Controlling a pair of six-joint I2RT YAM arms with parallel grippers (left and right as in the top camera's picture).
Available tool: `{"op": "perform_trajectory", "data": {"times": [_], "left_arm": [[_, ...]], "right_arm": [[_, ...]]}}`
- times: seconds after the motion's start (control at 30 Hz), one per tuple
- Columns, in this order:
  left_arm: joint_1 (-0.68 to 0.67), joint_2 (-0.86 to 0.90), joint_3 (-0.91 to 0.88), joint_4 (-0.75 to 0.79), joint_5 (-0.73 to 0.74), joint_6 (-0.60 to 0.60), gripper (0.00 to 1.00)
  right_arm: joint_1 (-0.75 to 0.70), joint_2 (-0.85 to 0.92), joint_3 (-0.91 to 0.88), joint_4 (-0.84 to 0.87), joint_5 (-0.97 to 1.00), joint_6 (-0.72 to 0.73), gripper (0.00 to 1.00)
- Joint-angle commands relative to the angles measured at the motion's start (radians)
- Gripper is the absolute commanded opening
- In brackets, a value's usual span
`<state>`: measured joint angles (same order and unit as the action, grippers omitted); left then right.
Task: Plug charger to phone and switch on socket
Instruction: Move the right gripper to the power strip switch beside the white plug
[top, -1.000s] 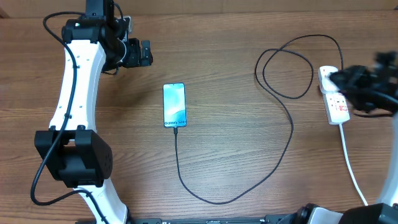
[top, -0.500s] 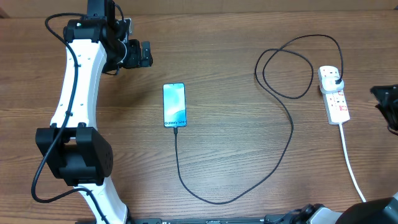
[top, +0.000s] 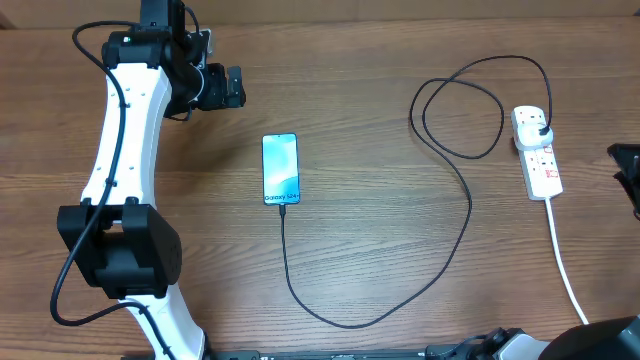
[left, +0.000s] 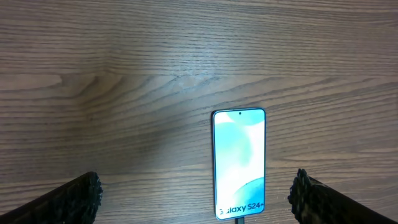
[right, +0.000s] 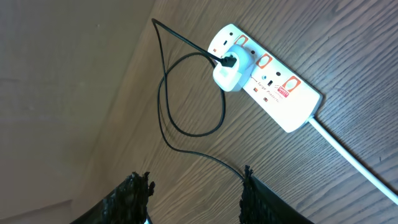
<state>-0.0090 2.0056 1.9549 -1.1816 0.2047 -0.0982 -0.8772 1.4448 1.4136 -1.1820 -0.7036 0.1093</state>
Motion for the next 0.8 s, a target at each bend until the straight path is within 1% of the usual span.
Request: {"op": "perform_trajectory", "data": {"times": [0.0,0.77], "left_arm": [[0.003,0.011,-0.002,0.002,-0.005,0.005,1.0],[0.003,0.011,-0.002,0.004,-0.005,0.005,1.0]], "right_arm": [[-0.004,-0.012,0.014,0.0,-0.016,-0.015,0.5],[-0.004,-0.012,0.013,0.003,-0.024,-0.032,0.5]]}}
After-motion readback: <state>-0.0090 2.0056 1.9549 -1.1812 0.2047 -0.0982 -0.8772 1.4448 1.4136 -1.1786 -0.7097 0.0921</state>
